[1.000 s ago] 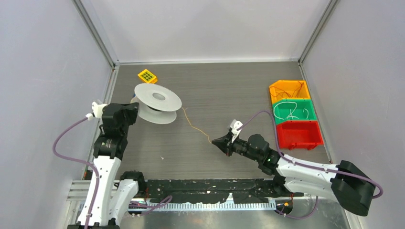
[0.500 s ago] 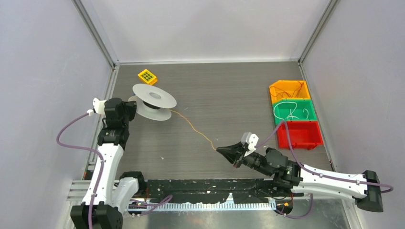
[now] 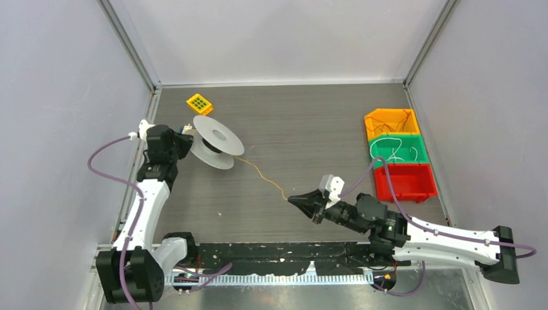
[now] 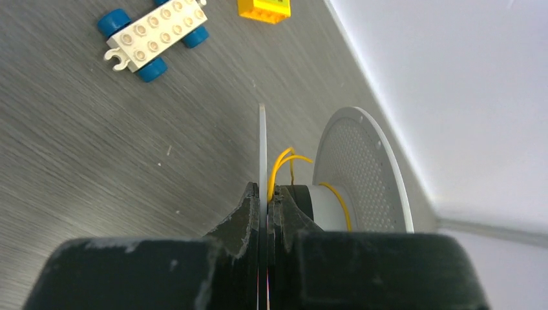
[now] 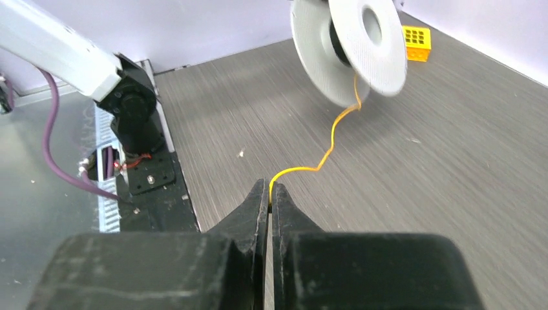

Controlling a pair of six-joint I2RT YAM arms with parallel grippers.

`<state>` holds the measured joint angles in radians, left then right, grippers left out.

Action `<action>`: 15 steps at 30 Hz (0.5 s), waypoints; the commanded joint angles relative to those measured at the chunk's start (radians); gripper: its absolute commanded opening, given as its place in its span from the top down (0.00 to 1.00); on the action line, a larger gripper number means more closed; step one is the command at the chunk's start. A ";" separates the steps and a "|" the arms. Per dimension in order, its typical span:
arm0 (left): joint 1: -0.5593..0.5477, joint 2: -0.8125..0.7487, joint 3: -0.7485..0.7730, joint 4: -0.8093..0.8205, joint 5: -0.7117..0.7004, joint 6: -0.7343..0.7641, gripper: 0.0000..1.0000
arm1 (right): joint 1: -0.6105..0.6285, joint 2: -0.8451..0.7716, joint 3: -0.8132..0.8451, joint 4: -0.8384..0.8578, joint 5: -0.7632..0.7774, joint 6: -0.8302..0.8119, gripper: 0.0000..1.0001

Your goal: Wrap the cables

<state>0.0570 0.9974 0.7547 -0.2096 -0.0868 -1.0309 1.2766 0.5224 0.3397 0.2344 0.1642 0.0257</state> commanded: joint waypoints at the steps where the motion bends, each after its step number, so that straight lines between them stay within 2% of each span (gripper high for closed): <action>1: -0.090 0.019 0.073 0.111 0.024 0.192 1.00 | 0.007 0.145 0.211 0.056 -0.080 -0.020 0.94; 6: -0.242 0.019 0.058 0.106 -0.081 0.393 1.00 | 0.007 0.346 0.475 0.019 -0.125 -0.041 0.95; 11: -0.333 0.016 0.004 0.156 -0.046 0.441 1.00 | -0.019 0.544 0.737 -0.010 -0.209 -0.033 0.95; 15: -0.376 0.005 -0.025 0.170 -0.046 0.470 1.00 | -0.077 0.653 0.882 0.014 -0.325 0.079 0.95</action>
<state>-0.2893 1.0328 0.7433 -0.1646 -0.1276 -0.6228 1.2434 1.1015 1.0904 0.2131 -0.0353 0.0238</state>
